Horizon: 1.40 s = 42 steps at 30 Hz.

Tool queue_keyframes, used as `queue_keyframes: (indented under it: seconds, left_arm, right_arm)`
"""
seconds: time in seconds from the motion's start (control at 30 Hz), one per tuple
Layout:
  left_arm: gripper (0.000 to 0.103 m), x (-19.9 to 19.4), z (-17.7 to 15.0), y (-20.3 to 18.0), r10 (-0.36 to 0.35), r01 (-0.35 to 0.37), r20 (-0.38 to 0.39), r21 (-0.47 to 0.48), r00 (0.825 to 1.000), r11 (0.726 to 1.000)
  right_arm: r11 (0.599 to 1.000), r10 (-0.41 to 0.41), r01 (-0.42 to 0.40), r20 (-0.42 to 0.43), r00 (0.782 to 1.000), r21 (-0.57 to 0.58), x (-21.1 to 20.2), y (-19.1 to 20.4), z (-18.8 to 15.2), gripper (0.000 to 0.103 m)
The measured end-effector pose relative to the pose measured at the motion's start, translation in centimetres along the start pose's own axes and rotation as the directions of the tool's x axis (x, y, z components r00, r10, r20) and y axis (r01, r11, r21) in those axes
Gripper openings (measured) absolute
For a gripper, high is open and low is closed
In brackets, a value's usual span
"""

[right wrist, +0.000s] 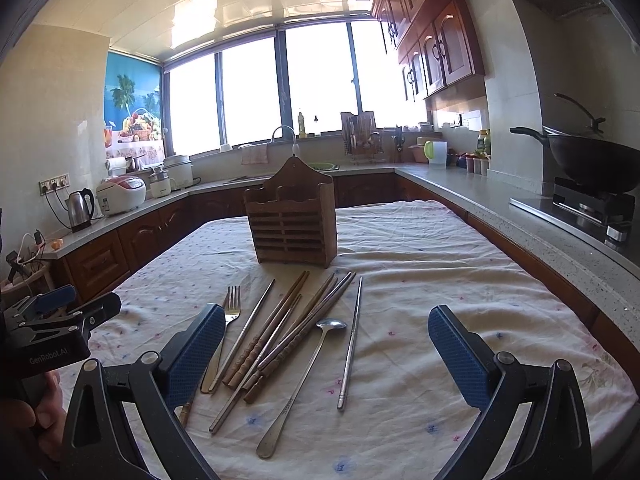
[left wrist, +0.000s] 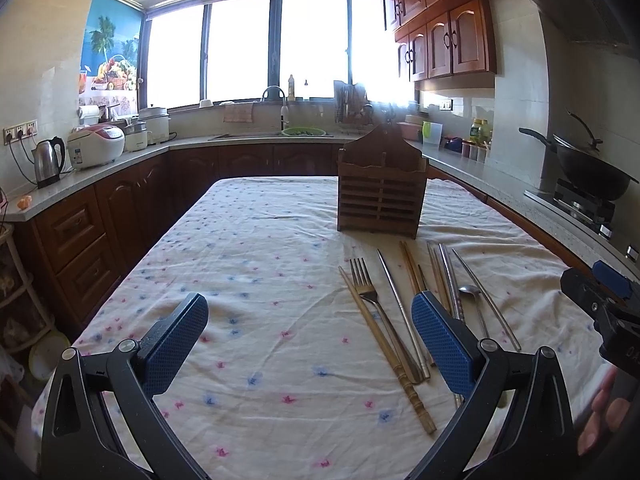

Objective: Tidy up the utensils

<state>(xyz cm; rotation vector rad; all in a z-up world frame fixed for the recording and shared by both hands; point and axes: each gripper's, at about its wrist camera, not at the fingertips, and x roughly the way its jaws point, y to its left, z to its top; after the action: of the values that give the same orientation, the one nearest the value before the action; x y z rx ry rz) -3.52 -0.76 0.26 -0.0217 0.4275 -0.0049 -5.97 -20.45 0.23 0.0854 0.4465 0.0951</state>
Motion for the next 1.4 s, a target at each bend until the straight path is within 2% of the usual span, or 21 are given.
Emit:
queue_keyframes:
  seconds: [0.97, 1.4]
  left_arm:
    - [0.103, 0.0, 0.2, 0.4, -0.014, 0.014, -0.001, -0.009, 1.0, 1.0]
    - [0.103, 1.2, 0.3, 0.5, -0.036, 0.035, -0.039, -0.017, 0.999, 0.999]
  right_arm:
    - [1.0, 0.025, -0.025, 0.001, 1.0, -0.004, 0.5, 0.3, -0.1, 0.102]
    - [0.999, 0.048, -0.048, -0.021, 0.999, 0.009, 1.1, 0.0, 0.0, 0.102]
